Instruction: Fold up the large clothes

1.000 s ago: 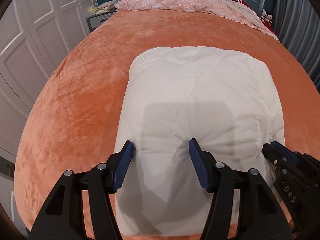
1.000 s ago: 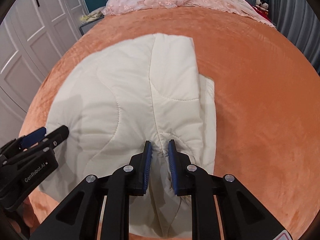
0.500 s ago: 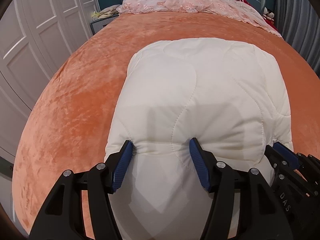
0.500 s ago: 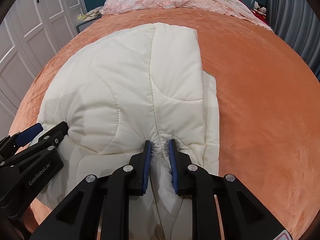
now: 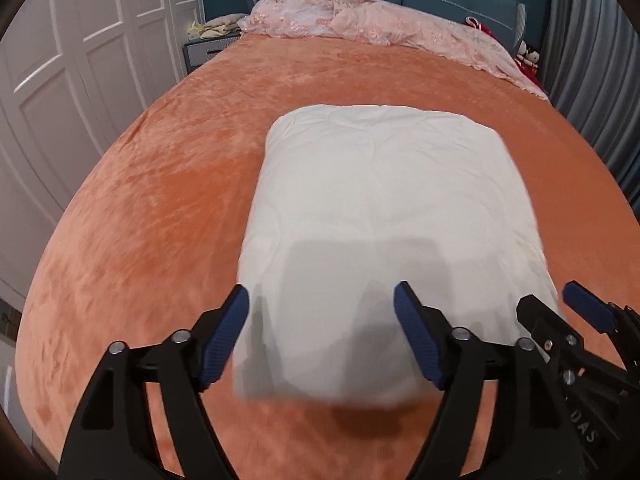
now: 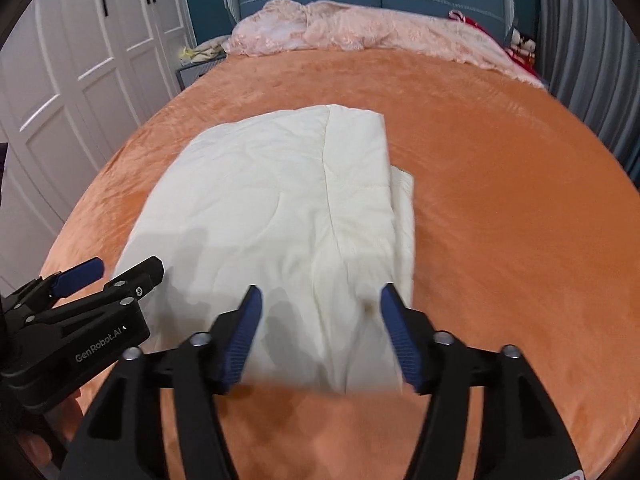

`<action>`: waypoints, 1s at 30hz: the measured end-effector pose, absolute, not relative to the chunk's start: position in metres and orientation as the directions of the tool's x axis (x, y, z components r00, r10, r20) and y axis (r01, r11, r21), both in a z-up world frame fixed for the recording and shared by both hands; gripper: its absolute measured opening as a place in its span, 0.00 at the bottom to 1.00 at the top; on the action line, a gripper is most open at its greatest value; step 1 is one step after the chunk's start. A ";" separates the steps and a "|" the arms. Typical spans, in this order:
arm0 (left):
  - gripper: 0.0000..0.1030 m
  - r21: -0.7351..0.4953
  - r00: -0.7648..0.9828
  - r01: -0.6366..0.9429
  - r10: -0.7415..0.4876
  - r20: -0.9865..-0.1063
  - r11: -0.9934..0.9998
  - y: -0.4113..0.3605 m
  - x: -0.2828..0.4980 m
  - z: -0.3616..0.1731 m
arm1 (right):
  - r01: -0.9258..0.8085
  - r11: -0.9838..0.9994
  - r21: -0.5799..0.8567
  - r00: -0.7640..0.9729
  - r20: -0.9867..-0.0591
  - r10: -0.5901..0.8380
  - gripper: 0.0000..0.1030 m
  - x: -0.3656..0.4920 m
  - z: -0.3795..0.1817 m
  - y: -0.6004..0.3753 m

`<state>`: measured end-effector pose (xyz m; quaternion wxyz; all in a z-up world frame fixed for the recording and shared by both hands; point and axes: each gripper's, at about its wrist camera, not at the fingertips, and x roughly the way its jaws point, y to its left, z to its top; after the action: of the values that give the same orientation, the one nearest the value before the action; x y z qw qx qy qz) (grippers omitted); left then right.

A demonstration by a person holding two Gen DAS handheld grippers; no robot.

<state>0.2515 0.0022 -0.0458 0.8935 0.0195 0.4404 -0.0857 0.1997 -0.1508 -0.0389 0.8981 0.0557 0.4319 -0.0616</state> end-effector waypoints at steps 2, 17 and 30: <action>0.84 -0.035 0.606 0.174 -0.135 -0.784 0.984 0.005 0.231 -0.041 | 0.165 0.986 0.029 0.615 -0.784 -0.080 0.69 0.179 -0.037 -0.145; 0.85 0.059 0.630 0.162 -0.058 -0.774 0.985 0.009 0.124 -0.047 | 0.269 0.963 -0.011 0.593 -0.786 -0.174 0.76 0.079 -0.046 -0.144; 0.84 0.095 0.643 0.132 -0.012 -0.766 0.987 0.011 0.085 -0.056 | 0.278 0.960 -0.038 0.611 -0.764 -0.207 0.76 0.040 -0.056 -0.136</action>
<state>0.0852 0.0112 -0.0560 0.9035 0.0712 0.4208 -0.0398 0.0404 -0.1357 -0.0556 0.8964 0.0425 0.4199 -0.1354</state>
